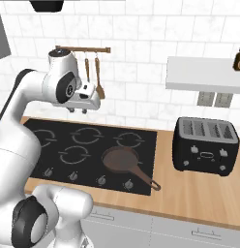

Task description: Pick the kettle from the counter and place it on a stove burner. Then turn the burner on.

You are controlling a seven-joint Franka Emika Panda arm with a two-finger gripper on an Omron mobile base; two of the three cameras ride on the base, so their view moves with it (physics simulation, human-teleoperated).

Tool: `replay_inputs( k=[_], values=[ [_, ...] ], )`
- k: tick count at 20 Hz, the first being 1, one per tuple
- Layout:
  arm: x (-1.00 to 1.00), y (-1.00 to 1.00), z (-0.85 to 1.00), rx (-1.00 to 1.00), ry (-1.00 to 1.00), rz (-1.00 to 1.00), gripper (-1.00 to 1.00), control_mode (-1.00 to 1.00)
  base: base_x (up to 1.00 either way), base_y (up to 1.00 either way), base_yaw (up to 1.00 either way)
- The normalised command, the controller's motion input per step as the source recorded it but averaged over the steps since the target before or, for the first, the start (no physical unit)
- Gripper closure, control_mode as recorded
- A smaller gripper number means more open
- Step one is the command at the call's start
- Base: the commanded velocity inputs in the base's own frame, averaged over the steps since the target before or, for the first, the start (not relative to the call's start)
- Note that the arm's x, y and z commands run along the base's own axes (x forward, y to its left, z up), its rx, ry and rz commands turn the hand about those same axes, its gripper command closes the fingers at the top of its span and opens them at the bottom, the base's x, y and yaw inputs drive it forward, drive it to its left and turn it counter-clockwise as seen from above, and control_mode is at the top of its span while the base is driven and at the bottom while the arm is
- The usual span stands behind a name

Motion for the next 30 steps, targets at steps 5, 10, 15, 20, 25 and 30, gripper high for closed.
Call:
replay_inputs(
  k=[5,10,15,20,25,30],
  values=[
    [-0.56,0.55,-0.07,-0.10,-0.05,0.12,-1.00,-1.00,0.00,0.00,0.00],
    [-0.88,1.00,-0.10,-0.19,-0.09,0.32,-1.00,-1.00,0.00,0.00,0.00],
    [-0.64,1.00,-0.18,-0.16,-0.07,0.36,-1.00,-1.00,0.00,0.00,0.00],
    [-0.56,1.00,-0.16,-0.07,-0.01,0.39,-1.00,-1.00,0.00,0.00,0.00],
    [-0.50,1.00,-0.09,-0.03,0.00,0.39,-1.00,-1.00,0.00,0.00,0.00],
    [-0.35,1.00,-0.07,-0.01,0.00,0.33,-1.00,-1.00,0.00,0.00,0.00]
  ],
)
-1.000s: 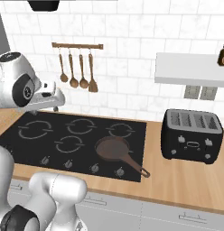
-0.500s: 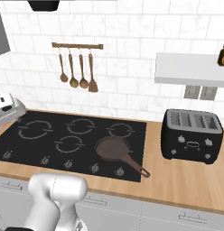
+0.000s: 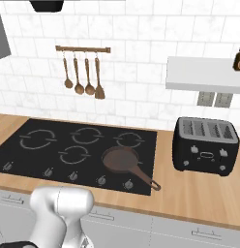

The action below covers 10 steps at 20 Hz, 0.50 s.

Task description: Pick the kettle from the counter and place it on a stove burner. Then turn the burner on.

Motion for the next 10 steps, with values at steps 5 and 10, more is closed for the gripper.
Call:
replay_inputs(
  k=[5,10],
  values=[
    [-0.05,1.00,-0.09,0.00,0.00,0.28,-1.00,-1.00,0.00,0.00,0.00],
    [0.21,1.00,-0.02,0.00,0.00,0.18,-1.00,-1.00,0.00,0.00,0.00]
  ],
)
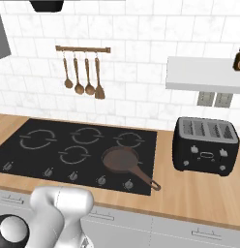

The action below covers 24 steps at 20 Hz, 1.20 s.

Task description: Pick the kettle from the counter and place it on a stove burner. Then turn the burner on.

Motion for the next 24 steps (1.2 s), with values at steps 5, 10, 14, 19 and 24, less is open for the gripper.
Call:
replay_inputs(
  k=[5,10,14,19,24],
  values=[
    [0.37,1.00,-0.12,-0.01,0.00,0.17,-1.00,-1.00,0.00,0.00,0.00],
    [0.91,1.00,-0.27,-0.05,0.04,0.07,-1.00,-1.00,0.00,0.00,0.00],
    [0.47,0.79,-0.12,-0.15,0.05,0.00,-1.00,-1.00,0.00,0.00,0.00],
    [0.00,0.02,0.00,-0.01,0.00,0.00,-1.00,-1.00,0.00,0.00,0.00],
    [0.00,0.00,-0.15,0.00,0.00,0.00,-1.00,-1.00,0.00,0.00,0.00]
  ],
)
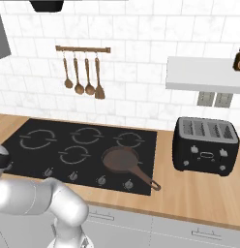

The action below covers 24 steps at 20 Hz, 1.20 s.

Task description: Pick the kettle from the counter and place it on a stove burner. Then turn the burner on.

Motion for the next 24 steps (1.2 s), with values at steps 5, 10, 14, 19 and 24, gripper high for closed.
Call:
replay_inputs(
  k=[5,10,14,19,24],
  values=[
    [0.00,0.06,-0.40,0.00,0.00,0.00,-1.00,-1.00,0.00,0.00,0.00],
    [0.00,0.14,-0.30,0.00,0.00,0.00,-1.00,-1.00,0.00,0.00,0.00],
    [0.02,0.33,-0.21,0.00,-0.02,0.00,-1.00,-1.00,0.00,0.00,0.00],
    [0.17,0.34,-0.19,0.00,0.00,0.01,-1.00,-1.00,0.00,0.00,0.00],
    [0.27,0.02,-0.06,0.00,0.00,0.00,-1.00,-1.00,0.00,0.00,0.00]
  ],
)
